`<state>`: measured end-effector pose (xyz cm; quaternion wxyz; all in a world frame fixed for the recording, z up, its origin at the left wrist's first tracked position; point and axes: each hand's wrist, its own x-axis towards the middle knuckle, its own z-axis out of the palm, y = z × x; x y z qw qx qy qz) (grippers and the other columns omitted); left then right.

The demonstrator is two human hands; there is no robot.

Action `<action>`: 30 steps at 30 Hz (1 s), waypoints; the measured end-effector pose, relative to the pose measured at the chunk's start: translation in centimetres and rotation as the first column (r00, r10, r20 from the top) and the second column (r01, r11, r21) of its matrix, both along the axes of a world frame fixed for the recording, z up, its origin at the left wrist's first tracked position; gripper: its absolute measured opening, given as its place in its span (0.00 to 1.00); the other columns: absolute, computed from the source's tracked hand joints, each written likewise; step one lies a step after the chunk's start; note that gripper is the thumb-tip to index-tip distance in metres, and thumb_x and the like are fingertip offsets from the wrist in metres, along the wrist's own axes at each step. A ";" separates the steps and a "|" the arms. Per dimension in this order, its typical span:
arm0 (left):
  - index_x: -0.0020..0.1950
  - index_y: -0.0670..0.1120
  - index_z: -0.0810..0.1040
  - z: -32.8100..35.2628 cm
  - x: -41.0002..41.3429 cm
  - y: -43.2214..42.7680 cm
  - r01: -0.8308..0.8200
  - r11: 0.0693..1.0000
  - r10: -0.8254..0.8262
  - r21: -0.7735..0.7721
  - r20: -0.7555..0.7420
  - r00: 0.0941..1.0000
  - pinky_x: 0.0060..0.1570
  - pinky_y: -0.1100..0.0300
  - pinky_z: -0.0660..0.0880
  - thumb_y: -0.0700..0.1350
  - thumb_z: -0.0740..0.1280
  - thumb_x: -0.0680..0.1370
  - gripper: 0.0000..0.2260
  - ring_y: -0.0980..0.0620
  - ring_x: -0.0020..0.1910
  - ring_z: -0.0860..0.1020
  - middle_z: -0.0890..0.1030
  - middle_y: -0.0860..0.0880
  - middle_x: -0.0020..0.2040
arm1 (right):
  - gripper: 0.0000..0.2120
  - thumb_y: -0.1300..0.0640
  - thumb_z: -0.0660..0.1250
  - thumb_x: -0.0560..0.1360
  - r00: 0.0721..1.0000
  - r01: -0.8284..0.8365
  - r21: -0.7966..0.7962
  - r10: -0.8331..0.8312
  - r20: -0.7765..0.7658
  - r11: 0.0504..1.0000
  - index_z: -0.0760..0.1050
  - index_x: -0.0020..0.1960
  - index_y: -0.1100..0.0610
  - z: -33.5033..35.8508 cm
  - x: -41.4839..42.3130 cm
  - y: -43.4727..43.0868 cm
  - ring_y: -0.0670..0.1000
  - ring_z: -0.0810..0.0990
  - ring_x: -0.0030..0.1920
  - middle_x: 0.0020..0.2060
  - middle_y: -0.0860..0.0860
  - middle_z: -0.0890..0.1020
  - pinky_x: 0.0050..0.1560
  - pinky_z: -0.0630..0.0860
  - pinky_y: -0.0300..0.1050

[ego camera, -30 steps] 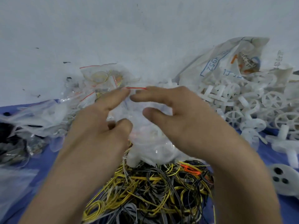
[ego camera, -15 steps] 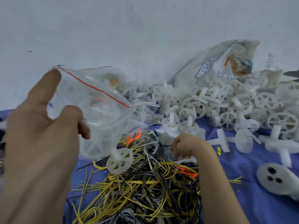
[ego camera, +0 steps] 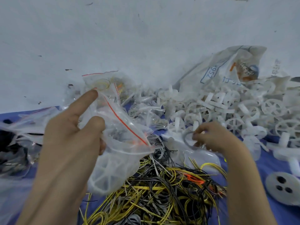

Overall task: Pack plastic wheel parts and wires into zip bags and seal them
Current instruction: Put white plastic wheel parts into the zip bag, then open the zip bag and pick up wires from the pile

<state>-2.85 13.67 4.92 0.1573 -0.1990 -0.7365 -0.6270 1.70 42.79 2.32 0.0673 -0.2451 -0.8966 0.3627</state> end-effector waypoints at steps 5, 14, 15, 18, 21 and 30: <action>0.58 0.68 0.76 1.1 2.6 1.8 -0.006 1.000 0.003 0.030 0.095 0.995 0.18 0.66 0.63 0.41 0.62 0.70 0.25 0.56 0.18 0.64 0.70 0.57 0.27 | 0.08 0.56 0.68 0.75 0.825 0.072 -0.150 -0.143 -0.546 0.986 0.78 0.37 0.55 4.0 2.6 -1.9 0.51 0.78 0.32 0.33 0.54 0.82 0.35 0.73 0.44; 0.54 0.66 0.77 1.6 3.7 3.4 0.029 1.000 -0.030 0.008 0.131 0.991 0.24 0.67 0.68 0.34 0.61 0.71 0.26 0.62 0.19 0.63 0.81 0.50 0.29 | 0.05 0.63 0.70 0.72 0.745 -0.437 0.020 0.375 -0.552 0.899 0.82 0.37 0.59 6.9 3.2 -13.2 0.51 0.82 0.29 0.31 0.56 0.83 0.38 0.80 0.50; 0.53 0.65 0.78 1.7 3.6 3.3 0.008 1.000 -0.010 0.020 0.106 0.994 0.22 0.68 0.66 0.33 0.61 0.71 0.27 0.58 0.19 0.74 0.77 0.58 0.44 | 0.06 0.62 0.69 0.73 0.738 -0.488 0.078 0.458 -0.495 0.870 0.82 0.38 0.59 6.7 3.0 -13.8 0.53 0.83 0.33 0.32 0.57 0.83 0.41 0.80 0.51; 0.48 0.66 0.80 1.9 3.2 2.7 -0.033 0.999 0.035 -0.035 0.060 0.998 0.19 0.72 0.63 0.32 0.60 0.70 0.27 0.60 0.16 0.69 0.72 0.58 0.43 | 0.11 0.59 0.64 0.76 0.700 -0.594 0.241 0.641 -0.316 0.768 0.81 0.40 0.62 6.4 2.8 -14.5 0.57 0.80 0.39 0.35 0.60 0.82 0.40 0.76 0.48; 0.53 0.55 0.82 1.4 2.5 1.5 -0.010 0.990 0.011 -0.140 0.006 1.000 0.17 0.70 0.64 0.36 0.63 0.71 0.19 0.57 0.18 0.67 0.70 0.50 0.48 | 0.14 0.59 0.61 0.77 0.728 -0.623 0.305 0.677 -0.110 0.720 0.72 0.33 0.58 5.3 2.2 -15.1 0.55 0.70 0.37 0.31 0.55 0.70 0.29 0.63 0.40; 0.47 0.68 0.79 1.5 2.5 1.6 -0.045 0.998 0.045 -0.040 -0.010 0.999 0.31 0.67 0.73 0.34 0.60 0.72 0.26 0.48 0.48 0.82 0.74 0.35 0.62 | 0.07 0.59 0.65 0.76 0.742 -0.540 -0.136 0.393 -0.543 0.831 0.81 0.43 0.54 6.0 2.1 -9.9 0.46 0.83 0.38 0.38 0.51 0.85 0.39 0.80 0.42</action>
